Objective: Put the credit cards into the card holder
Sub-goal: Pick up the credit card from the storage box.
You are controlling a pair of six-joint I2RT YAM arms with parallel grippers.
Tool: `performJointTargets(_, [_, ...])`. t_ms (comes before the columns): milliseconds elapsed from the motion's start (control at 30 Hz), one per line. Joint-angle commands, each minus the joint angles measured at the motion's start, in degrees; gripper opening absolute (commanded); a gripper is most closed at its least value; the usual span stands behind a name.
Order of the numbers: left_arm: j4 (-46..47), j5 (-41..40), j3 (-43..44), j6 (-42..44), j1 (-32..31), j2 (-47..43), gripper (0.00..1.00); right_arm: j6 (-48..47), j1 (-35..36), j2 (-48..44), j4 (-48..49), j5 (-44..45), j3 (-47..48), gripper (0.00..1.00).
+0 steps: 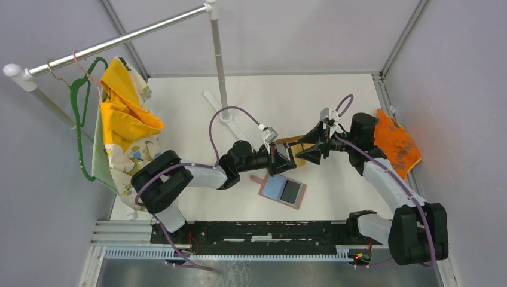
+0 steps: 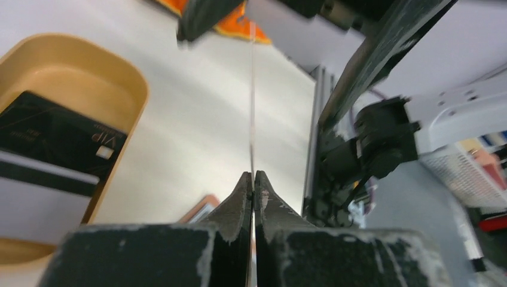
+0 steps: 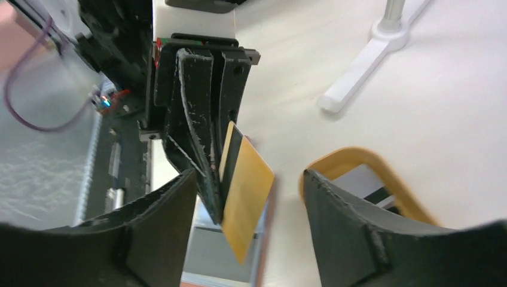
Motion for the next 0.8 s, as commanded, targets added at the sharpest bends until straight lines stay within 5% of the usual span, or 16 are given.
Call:
performJointTargets(0, [-21.5, 0.2, 2.4, 17.7, 0.2, -8.7, 0.02, -46.3, 0.2, -0.6, -39.2, -4.3, 9.3, 0.74])
performJointTargets(67, [-28.4, 0.1, 2.4, 22.2, 0.2, -11.6, 0.02, -52.6, 0.1, -1.6, -42.3, -5.5, 8.3, 0.76])
performJointTargets(233, [-39.5, 2.2, 5.4, 29.2, 0.0, -14.1, 0.02, -47.7, 0.2, -1.9, -36.2, -8.2, 4.6, 0.72])
performJointTargets(767, [-45.3, 3.7, 8.9, 34.3, -2.0, -14.0, 0.02, -39.7, 4.7, 1.5, -29.3, -9.2, 2.8, 0.47])
